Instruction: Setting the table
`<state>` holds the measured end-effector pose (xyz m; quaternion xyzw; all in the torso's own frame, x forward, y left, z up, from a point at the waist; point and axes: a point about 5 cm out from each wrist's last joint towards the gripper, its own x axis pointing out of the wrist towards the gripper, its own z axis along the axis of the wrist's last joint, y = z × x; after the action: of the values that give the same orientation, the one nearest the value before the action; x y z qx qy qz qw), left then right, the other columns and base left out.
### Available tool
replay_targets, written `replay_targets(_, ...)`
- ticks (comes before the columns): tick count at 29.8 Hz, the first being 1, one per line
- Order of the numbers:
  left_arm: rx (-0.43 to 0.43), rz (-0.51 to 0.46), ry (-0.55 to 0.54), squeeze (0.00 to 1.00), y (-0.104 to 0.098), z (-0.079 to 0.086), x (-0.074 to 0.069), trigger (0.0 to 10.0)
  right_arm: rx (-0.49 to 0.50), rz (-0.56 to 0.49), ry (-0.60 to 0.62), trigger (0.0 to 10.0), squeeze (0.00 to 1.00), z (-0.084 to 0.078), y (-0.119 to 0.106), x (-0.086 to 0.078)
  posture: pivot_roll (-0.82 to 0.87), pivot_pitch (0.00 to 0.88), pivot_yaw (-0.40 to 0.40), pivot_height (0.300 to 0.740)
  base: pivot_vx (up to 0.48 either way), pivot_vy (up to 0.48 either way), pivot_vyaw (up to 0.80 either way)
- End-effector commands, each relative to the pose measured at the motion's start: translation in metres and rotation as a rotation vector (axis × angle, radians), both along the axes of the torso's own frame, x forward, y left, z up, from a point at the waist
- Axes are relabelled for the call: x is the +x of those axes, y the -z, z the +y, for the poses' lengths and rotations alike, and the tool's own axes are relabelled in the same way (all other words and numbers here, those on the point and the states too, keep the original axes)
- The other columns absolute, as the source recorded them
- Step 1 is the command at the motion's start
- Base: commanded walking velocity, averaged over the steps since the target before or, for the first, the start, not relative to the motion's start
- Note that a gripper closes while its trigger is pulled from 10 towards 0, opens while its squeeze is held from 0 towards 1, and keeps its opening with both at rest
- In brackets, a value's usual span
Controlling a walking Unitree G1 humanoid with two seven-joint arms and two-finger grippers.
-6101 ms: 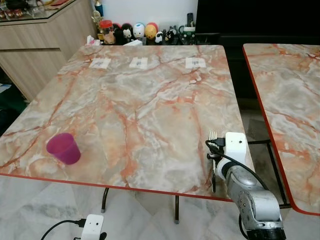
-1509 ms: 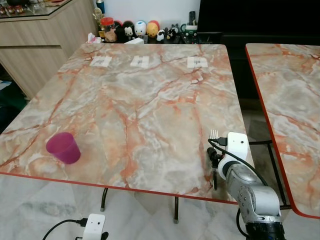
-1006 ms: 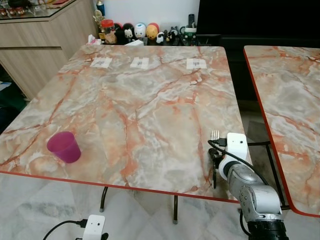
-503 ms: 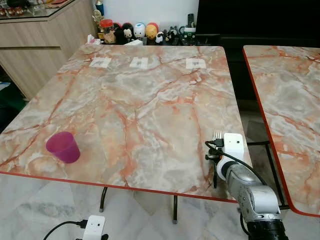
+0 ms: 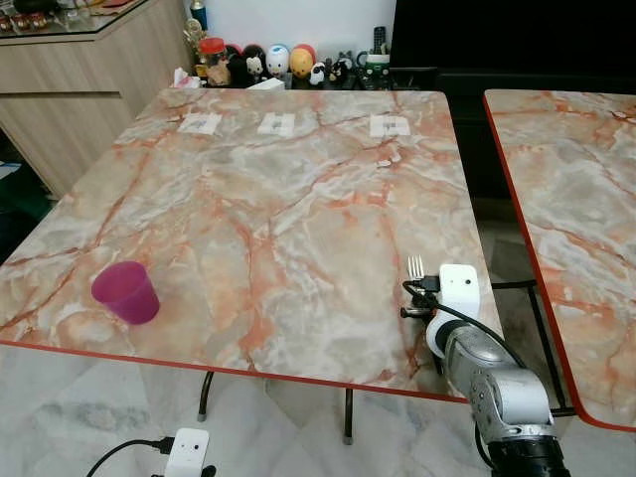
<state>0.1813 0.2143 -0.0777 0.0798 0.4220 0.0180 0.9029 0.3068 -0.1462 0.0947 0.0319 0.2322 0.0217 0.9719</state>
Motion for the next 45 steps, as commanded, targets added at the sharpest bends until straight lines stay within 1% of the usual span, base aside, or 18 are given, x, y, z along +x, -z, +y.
replay_targets(1,0.003,0.033,0.002,0.00,0.003,0.002,-0.005,10.0,0.012,-0.030,-0.014,0.7,0.00,0.003,-0.001,0.000,-0.11,0.092,0.046,0.740,0.000,0.000,0.00)
replay_targets(2,0.005,0.033,0.003,0.00,0.003,0.002,-0.005,10.0,0.017,-0.089,0.006,10.0,0.00,0.001,-0.006,0.002,-0.11,0.091,0.048,0.740,0.000,0.000,0.00)
replay_targets(3,0.007,0.033,0.004,0.00,0.003,0.002,-0.005,10.0,0.021,-0.130,0.028,10.0,0.00,-0.002,-0.011,0.003,-0.11,0.091,0.049,0.740,0.000,0.000,0.00)
replay_targets(4,0.007,0.033,0.004,0.00,0.003,0.002,-0.005,10.0,0.021,-0.130,0.028,10.0,0.00,-0.002,-0.011,0.003,-0.11,0.091,0.049,0.740,0.000,0.000,0.00)
replay_targets(6,0.011,0.032,0.005,0.00,0.002,0.003,-0.005,10.0,0.008,-0.278,0.047,10.0,0.00,-0.006,-0.031,0.005,-0.11,0.092,0.050,0.740,0.000,0.000,0.00)
replay_targets(10,0.016,0.030,0.005,0.00,0.002,0.003,-0.005,10.0,-0.023,-0.404,0.047,10.0,0.00,-0.008,-0.048,0.003,-0.12,0.093,0.050,0.740,0.000,0.000,0.00)
replay_targets(12,0.019,0.029,0.007,0.00,0.002,0.003,-0.004,10.0,-0.005,-0.470,0.054,10.0,0.00,-0.011,-0.054,0.001,-0.12,0.087,0.051,0.740,0.000,0.000,0.00)
replay_targets(13,0.019,0.029,0.007,0.00,0.002,0.003,-0.004,10.0,-0.005,-0.470,0.054,10.0,0.00,-0.011,-0.054,0.001,-0.12,0.087,0.051,0.740,0.000,0.000,0.00)
replay_targets(15,0.024,0.028,0.012,0.00,0.002,0.003,-0.004,10.0,-0.015,-0.515,0.037,10.0,0.00,-0.011,-0.058,-0.002,-0.12,0.083,0.052,0.740,0.000,0.000,0.00)
replay_targets(17,0.026,0.029,0.016,0.00,0.002,0.003,-0.004,10.0,-0.047,-0.535,0.019,10.0,0.00,-0.011,-0.059,-0.004,-0.13,0.078,0.053,0.740,0.000,0.000,0.00)
replay_targets(22,0.029,0.029,0.021,0.00,0.002,0.003,-0.005,10.0,-0.100,-0.634,-0.039,10.0,0.00,-0.014,-0.068,-0.012,-0.13,0.064,0.051,0.740,0.000,0.000,0.00)
replay_targets(25,0.028,0.029,0.021,0.00,0.002,0.002,-0.005,10.0,-0.113,-0.657,-0.085,10.0,0.00,-0.012,-0.068,-0.017,-0.14,0.057,0.051,0.740,0.000,0.000,0.00)
replay_targets(27,0.031,0.029,0.026,0.00,0.002,0.002,-0.005,10.0,-0.135,-0.649,-0.135,10.0,0.00,-0.009,-0.062,-0.022,-0.14,0.047,0.051,0.740,0.000,0.000,0.00)
replay_targets(29,0.032,0.030,0.030,0.00,0.003,0.002,-0.006,10.0,-0.153,-0.642,-0.113,10.0,0.00,-0.009,-0.058,-0.023,-0.14,0.038,0.049,0.740,0.000,0.000,0.00)
replay_targets(33,0.038,0.032,0.046,0.00,0.003,0.002,-0.006,10.0,-0.103,-0.641,-0.064,10.0,0.00,-0.005,-0.061,-0.019,-0.15,0.018,0.053,0.740,0.000,-0.291,0.00)
replay_targets(36,0.038,0.033,0.046,0.00,0.003,0.002,-0.006,10.0,-0.062,-0.641,-0.029,10.0,0.00,-0.005,-0.062,-0.019,-0.15,0.008,0.052,0.740,0.000,-0.447,-0.75)
replay_targets(41,0.038,0.030,0.047,0.00,0.003,0.001,-0.007,10.0,-0.070,-0.651,-0.044,10.0,0.00,-0.003,-0.061,-0.019,-0.14,0.007,0.049,0.740,0.000,-0.447,-0.68)
replay_targets(45,0.038,0.026,0.047,0.00,0.003,0.001,-0.006,10.0,-0.063,-0.667,-0.006,10.0,0.00,-0.006,-0.066,-0.015,-0.14,0.024,0.045,0.740,0.000,-0.444,-0.11)
